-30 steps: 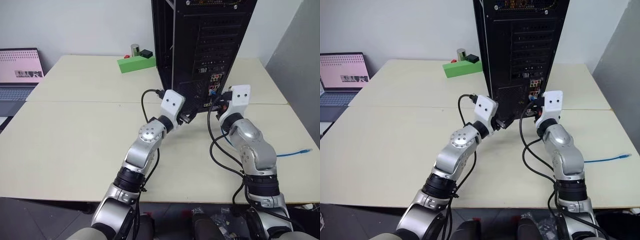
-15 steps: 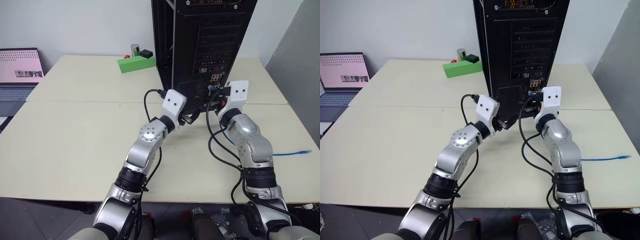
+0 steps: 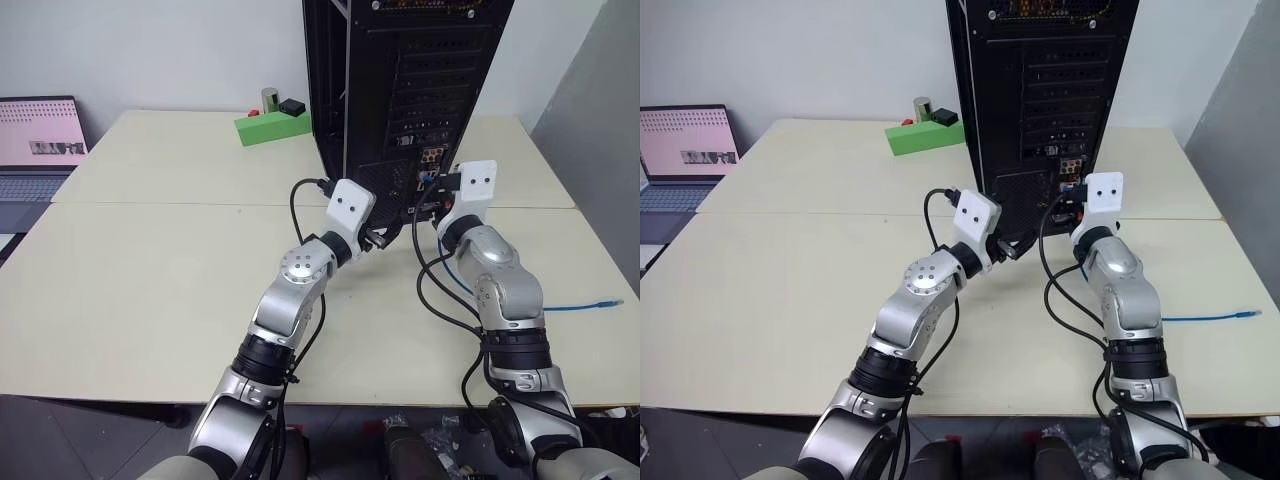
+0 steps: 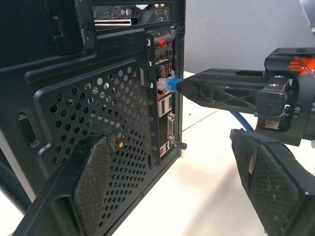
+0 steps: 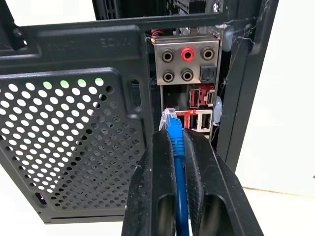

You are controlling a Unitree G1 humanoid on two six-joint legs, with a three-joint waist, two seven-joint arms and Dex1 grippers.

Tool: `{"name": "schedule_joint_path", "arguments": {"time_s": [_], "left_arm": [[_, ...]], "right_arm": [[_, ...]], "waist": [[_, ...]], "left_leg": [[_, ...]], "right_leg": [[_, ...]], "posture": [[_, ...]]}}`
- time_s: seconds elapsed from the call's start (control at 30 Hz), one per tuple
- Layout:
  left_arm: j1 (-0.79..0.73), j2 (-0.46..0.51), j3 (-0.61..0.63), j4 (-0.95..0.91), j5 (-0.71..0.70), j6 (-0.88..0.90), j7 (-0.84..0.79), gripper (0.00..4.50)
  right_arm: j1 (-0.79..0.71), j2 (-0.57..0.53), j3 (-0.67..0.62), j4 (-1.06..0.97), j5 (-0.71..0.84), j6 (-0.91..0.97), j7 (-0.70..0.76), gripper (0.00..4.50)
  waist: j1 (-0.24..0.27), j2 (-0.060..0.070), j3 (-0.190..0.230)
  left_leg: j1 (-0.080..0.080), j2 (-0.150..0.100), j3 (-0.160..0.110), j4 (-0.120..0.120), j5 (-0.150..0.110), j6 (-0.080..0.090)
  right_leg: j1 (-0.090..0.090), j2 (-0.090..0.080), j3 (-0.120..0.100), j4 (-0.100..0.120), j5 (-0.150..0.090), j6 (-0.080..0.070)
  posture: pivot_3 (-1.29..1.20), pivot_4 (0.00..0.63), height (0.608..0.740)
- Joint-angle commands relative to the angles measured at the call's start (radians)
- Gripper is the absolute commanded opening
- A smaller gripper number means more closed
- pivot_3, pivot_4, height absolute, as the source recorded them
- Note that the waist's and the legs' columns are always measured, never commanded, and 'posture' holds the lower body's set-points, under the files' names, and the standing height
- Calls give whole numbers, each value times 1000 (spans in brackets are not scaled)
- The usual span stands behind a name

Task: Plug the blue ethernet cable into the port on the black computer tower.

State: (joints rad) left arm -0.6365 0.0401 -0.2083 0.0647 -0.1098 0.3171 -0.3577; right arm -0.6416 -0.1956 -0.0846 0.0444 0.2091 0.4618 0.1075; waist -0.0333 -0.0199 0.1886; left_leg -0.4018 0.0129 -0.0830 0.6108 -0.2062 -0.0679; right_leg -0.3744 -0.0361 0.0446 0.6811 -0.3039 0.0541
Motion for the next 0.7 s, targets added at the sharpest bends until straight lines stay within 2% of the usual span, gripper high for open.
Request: {"name": "schedule_joint_path", "arguments": {"time_s": [0.03,0.7], "left_arm": [[-5,-9,4,-50,4,-18,3,3956],[-2,-13,2,-49,6,-20,1,3956]], "right_arm": [[-26,-4,-15,-13,-10,-28,-3,0],[-46,2,-18,27,-20,-46,5,0]], "waist": [[0,0,0],[0,0,0]], "left_leg": [[0,0,0,0,0,0],[0,0,0,0,0,0]], "right_leg": [[0,0,0,0,0,0],[0,0,0,0,0,0]], "posture": [[0,150,740],[0,150,740]]}}
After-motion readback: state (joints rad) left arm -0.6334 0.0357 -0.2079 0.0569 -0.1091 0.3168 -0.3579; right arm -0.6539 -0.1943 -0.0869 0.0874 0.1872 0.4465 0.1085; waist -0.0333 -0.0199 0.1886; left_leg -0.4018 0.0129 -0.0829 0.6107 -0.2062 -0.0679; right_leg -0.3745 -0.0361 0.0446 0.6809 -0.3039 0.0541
